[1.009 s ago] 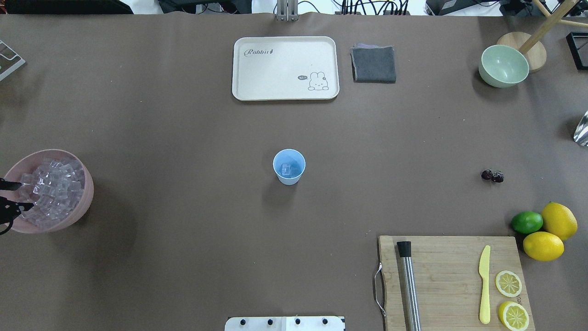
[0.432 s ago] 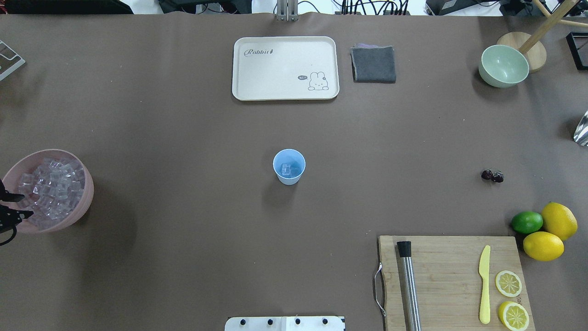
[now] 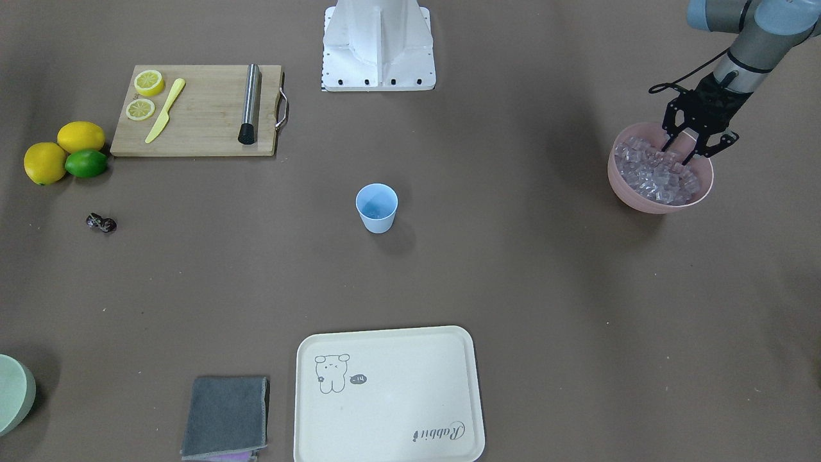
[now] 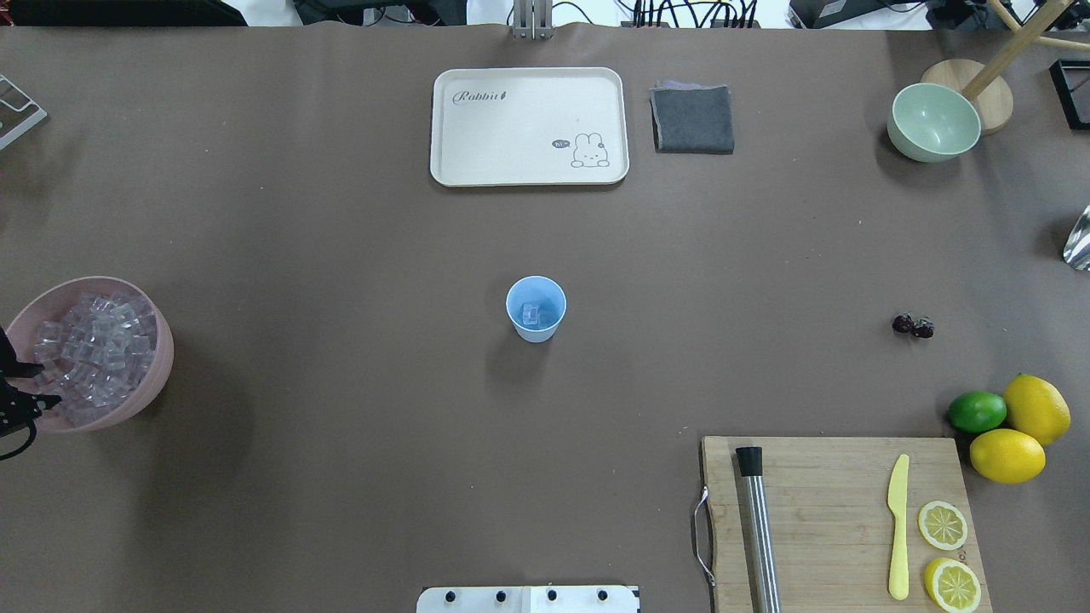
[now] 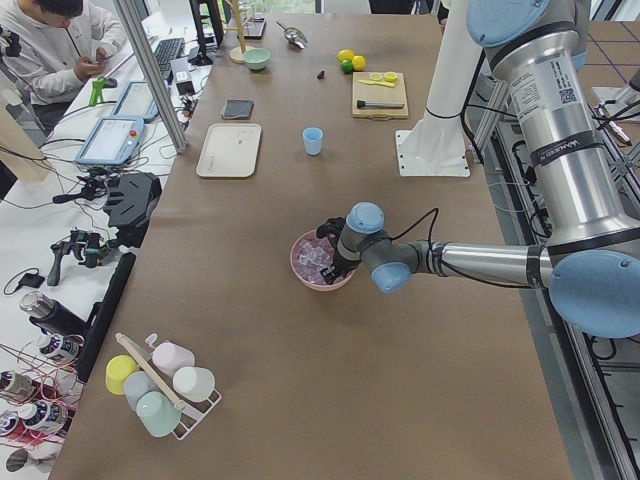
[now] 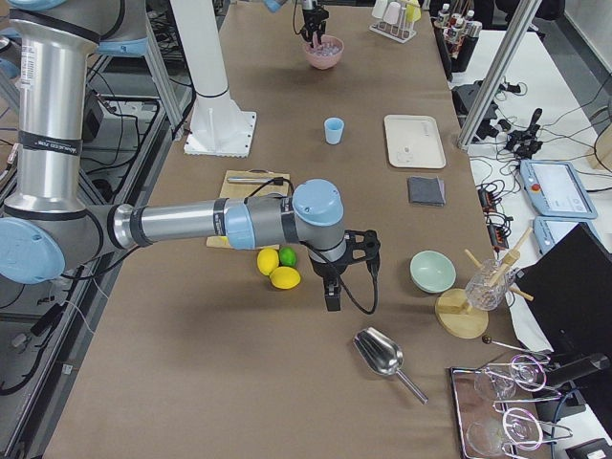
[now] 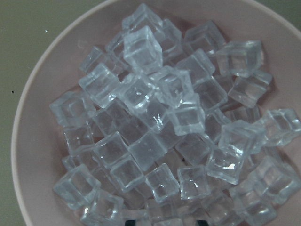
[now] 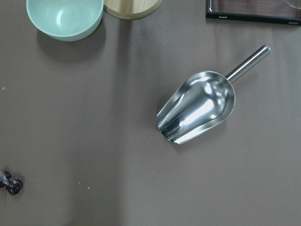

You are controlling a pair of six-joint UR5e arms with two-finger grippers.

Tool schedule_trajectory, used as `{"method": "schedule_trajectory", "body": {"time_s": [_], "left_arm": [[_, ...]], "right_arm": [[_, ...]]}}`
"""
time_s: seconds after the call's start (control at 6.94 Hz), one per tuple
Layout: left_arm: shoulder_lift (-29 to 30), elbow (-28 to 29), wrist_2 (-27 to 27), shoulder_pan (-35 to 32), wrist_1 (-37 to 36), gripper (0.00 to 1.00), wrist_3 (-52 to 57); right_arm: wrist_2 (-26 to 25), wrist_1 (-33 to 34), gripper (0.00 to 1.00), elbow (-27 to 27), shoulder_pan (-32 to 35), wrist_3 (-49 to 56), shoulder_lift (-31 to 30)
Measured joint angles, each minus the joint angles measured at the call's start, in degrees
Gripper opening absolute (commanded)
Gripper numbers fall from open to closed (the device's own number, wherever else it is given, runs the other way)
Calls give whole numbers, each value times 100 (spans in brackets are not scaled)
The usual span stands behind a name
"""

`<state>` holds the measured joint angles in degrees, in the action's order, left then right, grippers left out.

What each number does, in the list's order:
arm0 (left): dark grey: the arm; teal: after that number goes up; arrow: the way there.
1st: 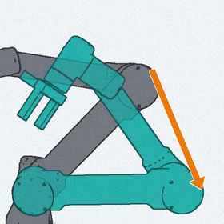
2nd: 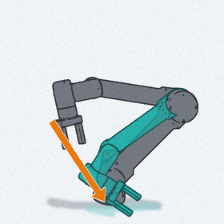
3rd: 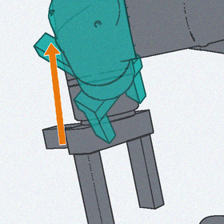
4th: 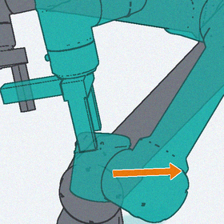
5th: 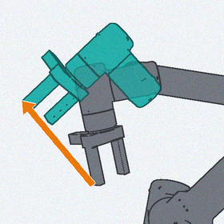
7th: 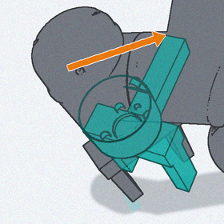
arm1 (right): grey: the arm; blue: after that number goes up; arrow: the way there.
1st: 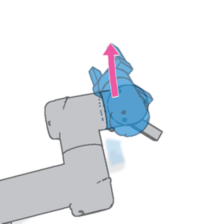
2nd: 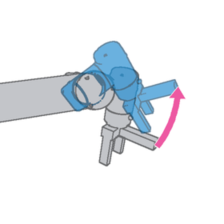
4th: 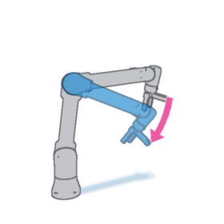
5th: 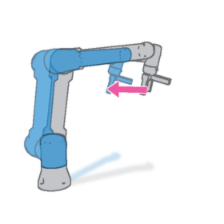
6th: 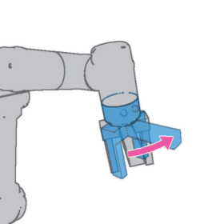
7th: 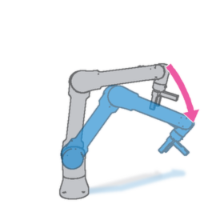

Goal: Put ice and cherries in cup
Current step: 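Return the left gripper to the pink bowl and grasp another ice cube, then carry the second ice cube with the left gripper over the blue cup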

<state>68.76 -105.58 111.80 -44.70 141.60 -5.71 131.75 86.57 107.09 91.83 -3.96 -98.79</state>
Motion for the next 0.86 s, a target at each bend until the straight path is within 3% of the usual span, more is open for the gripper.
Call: {"method": "schedule_trajectory", "body": {"time_s": [0.14, 0.29, 0.58, 0.86], "left_arm": [[6, 25, -54, 51, -6, 52, 0], [11, 39, -77, 74, -9, 40, 0], [29, 44, -90, 82, -10, 5, 0], [44, 34, -106, 72, -11, 0, 0]], "right_arm": [[0, 0, 100, -5, -1, 0, 0], [0, 0, 100, -9, 0, 0, 0], [-6, 0, 100, -12, -1, -2, 5], [-8, 0, 100, -12, 1, -7, 11]]}}
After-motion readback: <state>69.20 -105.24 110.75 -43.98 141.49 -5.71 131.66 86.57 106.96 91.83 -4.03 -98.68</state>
